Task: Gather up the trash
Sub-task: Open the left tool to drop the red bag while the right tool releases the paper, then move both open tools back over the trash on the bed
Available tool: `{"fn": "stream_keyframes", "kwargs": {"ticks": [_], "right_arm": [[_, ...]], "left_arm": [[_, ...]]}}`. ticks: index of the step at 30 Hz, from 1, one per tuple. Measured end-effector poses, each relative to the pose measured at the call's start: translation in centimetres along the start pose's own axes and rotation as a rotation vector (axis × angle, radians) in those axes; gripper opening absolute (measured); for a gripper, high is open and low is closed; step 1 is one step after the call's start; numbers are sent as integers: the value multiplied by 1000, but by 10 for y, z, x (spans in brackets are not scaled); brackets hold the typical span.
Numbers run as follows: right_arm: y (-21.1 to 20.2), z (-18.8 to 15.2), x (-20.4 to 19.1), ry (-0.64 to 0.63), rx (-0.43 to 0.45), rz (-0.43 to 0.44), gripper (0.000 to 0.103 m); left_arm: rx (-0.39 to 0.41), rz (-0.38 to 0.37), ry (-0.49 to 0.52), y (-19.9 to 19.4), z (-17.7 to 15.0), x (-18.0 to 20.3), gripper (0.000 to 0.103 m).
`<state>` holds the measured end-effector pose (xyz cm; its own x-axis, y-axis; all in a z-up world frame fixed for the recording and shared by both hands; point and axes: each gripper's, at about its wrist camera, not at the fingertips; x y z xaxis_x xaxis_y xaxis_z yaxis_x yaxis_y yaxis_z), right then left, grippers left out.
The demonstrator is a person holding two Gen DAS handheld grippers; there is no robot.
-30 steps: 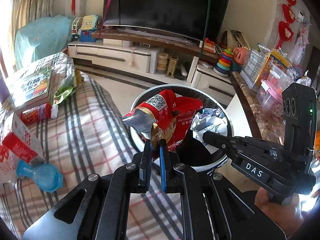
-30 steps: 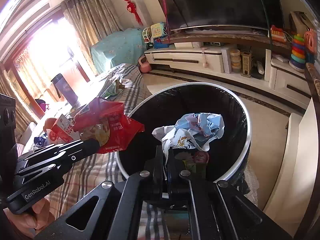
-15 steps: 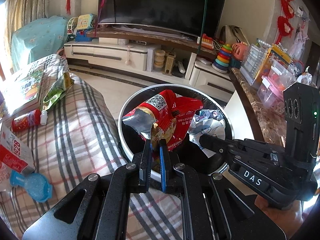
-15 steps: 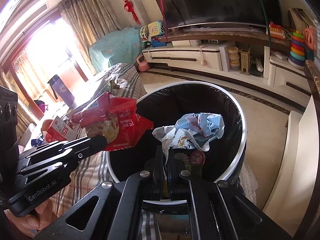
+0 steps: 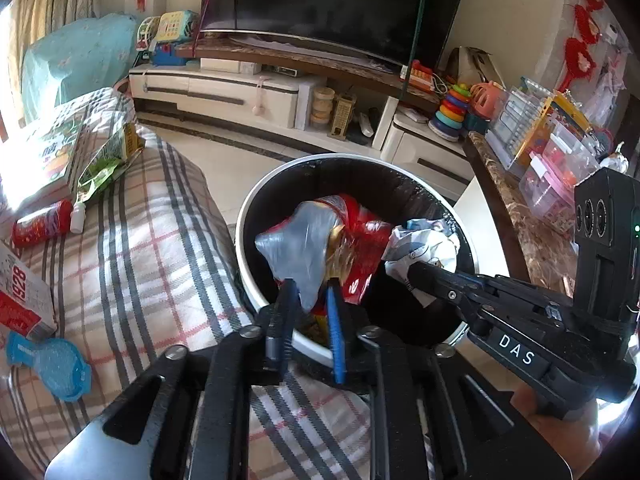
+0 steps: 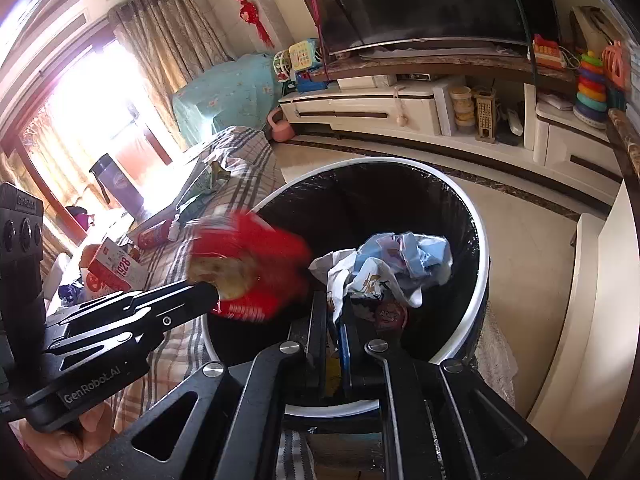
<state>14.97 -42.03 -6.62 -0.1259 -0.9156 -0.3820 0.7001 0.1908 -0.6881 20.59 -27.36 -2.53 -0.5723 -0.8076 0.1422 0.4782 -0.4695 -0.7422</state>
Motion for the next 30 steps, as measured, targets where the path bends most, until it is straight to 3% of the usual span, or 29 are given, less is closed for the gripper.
{"fn": "stream_keyframes", "kwargs": {"ticks": [4, 6, 8, 13, 22, 30], "right_arm": [[-1, -1, 0, 7, -1, -5, 11], [-3, -2, -1, 9, 1, -2, 19], [-4, -3, -4, 9, 5, 2, 34], [-6, -5, -11, 10, 9, 12, 44], [-12, -22, -40, -6, 33, 56, 79], [-10, -39, -84, -93, 36, 92, 89]], "left_arm": [[0, 0, -16, -3, -6, -5, 16], [-1, 2, -26, -6, -10, -8, 16], [-2, 4, -43, -10, -16, -12, 18], [4, 19, -88, -25, -36, -29, 23], [8, 72, -167, -53, -77, -66, 27], [20, 132, -230, -79, -109, -98, 27]]}}
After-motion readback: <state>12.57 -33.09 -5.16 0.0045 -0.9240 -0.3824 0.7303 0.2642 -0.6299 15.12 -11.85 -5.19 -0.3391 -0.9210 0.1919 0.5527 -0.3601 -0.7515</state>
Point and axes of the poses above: each gripper's, at about its wrist camera, not at the fingertips, and y roughly the way its jaws point, x to its right, z to its top, and after that the axes turned 3 degrees about y, right-handed
